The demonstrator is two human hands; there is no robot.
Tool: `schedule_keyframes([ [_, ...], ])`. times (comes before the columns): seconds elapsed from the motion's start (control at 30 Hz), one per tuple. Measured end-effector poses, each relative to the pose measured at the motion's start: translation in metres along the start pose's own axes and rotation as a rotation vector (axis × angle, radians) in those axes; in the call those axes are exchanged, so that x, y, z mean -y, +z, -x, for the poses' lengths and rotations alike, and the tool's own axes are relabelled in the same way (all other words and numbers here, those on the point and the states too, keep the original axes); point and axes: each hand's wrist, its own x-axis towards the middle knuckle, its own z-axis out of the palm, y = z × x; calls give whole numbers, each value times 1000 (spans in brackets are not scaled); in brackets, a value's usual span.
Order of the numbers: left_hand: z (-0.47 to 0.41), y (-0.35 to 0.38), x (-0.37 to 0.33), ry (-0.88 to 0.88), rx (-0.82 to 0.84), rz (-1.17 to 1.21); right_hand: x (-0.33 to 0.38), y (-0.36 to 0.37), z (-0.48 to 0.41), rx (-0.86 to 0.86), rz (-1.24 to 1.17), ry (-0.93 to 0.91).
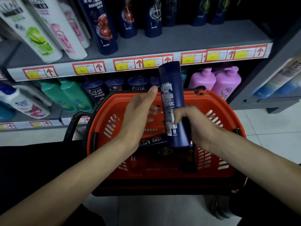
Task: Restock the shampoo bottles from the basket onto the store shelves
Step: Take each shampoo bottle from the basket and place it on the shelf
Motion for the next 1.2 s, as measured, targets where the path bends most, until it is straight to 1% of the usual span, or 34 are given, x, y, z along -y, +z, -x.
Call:
schedule_keyframes([
  [0.17, 9, 3, -3, 108, 45, -73, 4, -6, 3, -54, 87, -50],
  [0.27, 12, 9, -8, 154, 104, -148, 8, -6, 9, -90, 126, -143],
  [0.33, 11, 14, -12, 147, 125, -170, 12, -2, 11, -139, 195, -213],
  [0.4, 10, 17, -17, 137, 128, -134, 15, 2, 13, -211, 313, -321],
  [0.47, 8, 21, -22, 166, 115, -148, 19, 5, 17, -274, 538, -470],
  [0.5, 6, 22, -24, 195, 90, -166, 21, 8, 21, -292, 639, -525],
  [0.57, 3, 25, -31, 247, 15, -174, 26, 11, 28, -301, 718, -583],
  [0.67, 0, 25, -42, 260, -40, -97, 32, 11, 33, -278, 688, -625],
  [0.8, -1, 20, -60, 198, 9, 33, 42, 4, 37, -284, 584, -639],
  [0.93, -5, 24, -76, 178, 69, 68, 58, -5, 34, -253, 449, -582],
  [1.03, -15, 34, -86, 209, 68, 56, 73, -14, 24, -161, 491, -541],
  [1.1, -23, 42, -92, 228, 64, 48, 85, -17, 21, -160, 552, -565],
  [1.2, -40, 54, -101, 232, 47, 71, 100, -26, 10, -147, 533, -576],
])
